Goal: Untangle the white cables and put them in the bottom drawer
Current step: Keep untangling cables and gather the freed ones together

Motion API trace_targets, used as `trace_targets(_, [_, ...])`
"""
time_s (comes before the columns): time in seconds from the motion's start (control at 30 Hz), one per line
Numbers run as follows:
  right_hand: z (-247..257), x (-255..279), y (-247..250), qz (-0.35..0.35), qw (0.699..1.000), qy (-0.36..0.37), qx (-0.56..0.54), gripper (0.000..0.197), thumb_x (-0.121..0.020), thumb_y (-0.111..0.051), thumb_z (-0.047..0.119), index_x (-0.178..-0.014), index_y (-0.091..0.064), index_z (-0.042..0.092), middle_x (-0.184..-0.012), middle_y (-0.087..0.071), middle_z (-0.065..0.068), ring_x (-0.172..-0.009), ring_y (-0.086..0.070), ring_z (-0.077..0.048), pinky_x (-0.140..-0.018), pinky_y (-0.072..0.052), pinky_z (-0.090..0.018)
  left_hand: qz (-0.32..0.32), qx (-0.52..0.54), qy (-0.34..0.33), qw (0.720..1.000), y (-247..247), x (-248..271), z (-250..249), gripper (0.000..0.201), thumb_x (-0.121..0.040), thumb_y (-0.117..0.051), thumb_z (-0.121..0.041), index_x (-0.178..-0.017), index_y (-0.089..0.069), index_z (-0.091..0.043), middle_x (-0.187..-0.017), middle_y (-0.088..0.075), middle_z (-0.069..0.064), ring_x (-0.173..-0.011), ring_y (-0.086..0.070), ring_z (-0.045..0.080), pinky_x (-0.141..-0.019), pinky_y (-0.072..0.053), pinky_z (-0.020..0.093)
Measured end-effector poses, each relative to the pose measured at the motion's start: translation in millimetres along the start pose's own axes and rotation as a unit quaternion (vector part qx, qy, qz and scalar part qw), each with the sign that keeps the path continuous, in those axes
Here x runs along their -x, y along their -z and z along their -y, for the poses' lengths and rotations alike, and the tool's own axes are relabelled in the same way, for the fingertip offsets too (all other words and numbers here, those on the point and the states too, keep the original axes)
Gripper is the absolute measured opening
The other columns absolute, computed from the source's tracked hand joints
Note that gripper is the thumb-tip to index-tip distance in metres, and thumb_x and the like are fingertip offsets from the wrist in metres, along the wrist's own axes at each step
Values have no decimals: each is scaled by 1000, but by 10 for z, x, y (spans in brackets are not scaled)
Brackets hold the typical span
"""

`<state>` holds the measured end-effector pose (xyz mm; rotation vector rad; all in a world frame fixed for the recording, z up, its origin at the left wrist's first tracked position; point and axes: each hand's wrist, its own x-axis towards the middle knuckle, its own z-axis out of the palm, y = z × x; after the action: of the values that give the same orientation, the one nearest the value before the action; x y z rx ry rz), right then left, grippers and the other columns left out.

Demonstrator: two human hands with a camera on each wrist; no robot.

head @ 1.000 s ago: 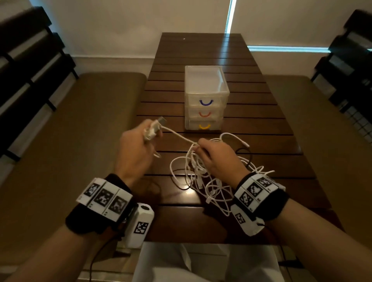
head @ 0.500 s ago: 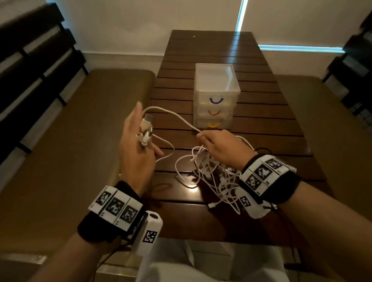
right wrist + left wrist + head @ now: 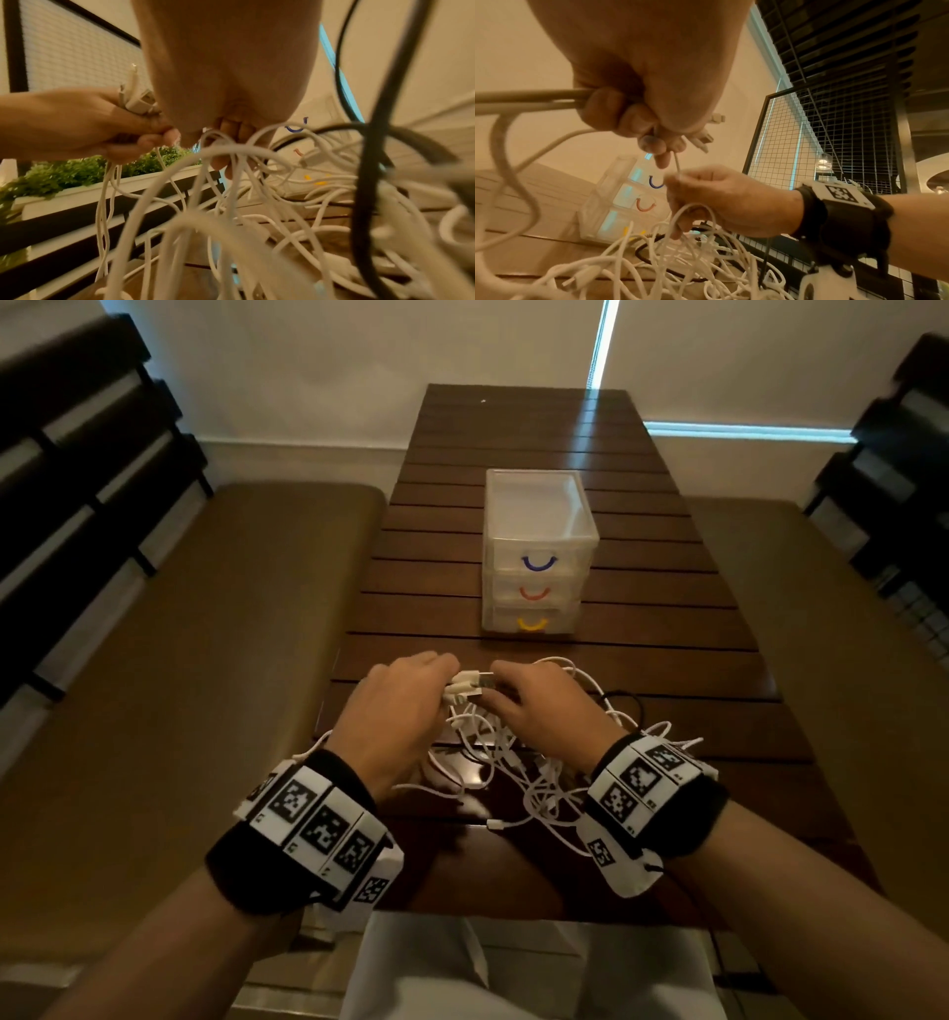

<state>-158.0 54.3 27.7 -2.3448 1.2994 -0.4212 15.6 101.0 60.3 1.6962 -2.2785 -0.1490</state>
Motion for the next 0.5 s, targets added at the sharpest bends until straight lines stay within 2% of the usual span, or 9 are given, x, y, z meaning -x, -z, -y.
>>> trace_targets(0.03, [5,-2,-10,-11,1000,12,-11,22,-98,-53,36,-80,-48,23,-63,-46,13,-57,-42,-1,-51,-28,-20,-20,16,-4,1000,37,5,12,11,-95,-41,-25,-88,-48,-22,-86,-53,-5,-77,-55,20,-67,-38,32])
trace_targets(0.1, [36,-18,-1,-49,998,32,-26,27,-99,-50,37,-79,-50,19,-63,-49,12,-56,-44,-2,-50,-28,-18,-60,50,-19,997,125,36,9,28,-88,-30,-39,-85,-53,-22,-81,-55,-7,-70,-55,18,-63,-43,35])
trace_targets(0.17, [51,-58,36,-94,995,39,-22,30,-99,-50,36,-80,-55,13,-65,-55,8,-56,-47,-7,-52,-28,-23,-100,84,-40,991,212,66,2,34,-86,-30,-43,-82,-55,-21,-77,-56,-7,-66,-53,16,-59,-42,33])
trace_targets(0.27, [6,-117,117,-129,991,28,-2,34,-101,-47,35,-83,-58,9,-69,-60,1,-62,-55,-20,-57,-37,-32,-170,159,-10,972,387,75,24,21,-95,-46,-29,-79,-57,-21,-74,-58,-7,-65,-54,14,-57,-40,28])
trace_targets(0.37, [-170,-127,155,-155,988,-22,-14,42,-103,-37,40,-82,-56,9,-67,-61,-5,-60,-56,-25,-61,-49,-43,-259,211,48,941,600,38,145,22,-95,-43,-25,-79,-57,-21,-72,-55,-10,-64,-52,4,-59,-40,13])
trace_targets(0.43, [-270,-82,138,-158,987,-34,-18,41,-104,-36,41,-82,-55,11,-67,-61,-3,-62,-58,-26,-63,-50,-46,-263,209,77,939,655,7,252,24,-97,-44,-17,-78,-56,-27,-76,-58,-10,-67,-53,0,-60,-41,9])
trace_targets(0.5, [-252,-44,95,-124,992,-36,1,40,-103,-35,43,-86,-56,13,-69,-59,2,-68,-61,-25,-66,-50,-43,-216,182,109,953,566,6,373,33,-98,-47,-10,-76,-56,-33,-76,-59,-13,-69,-55,-3,-57,-38,6])
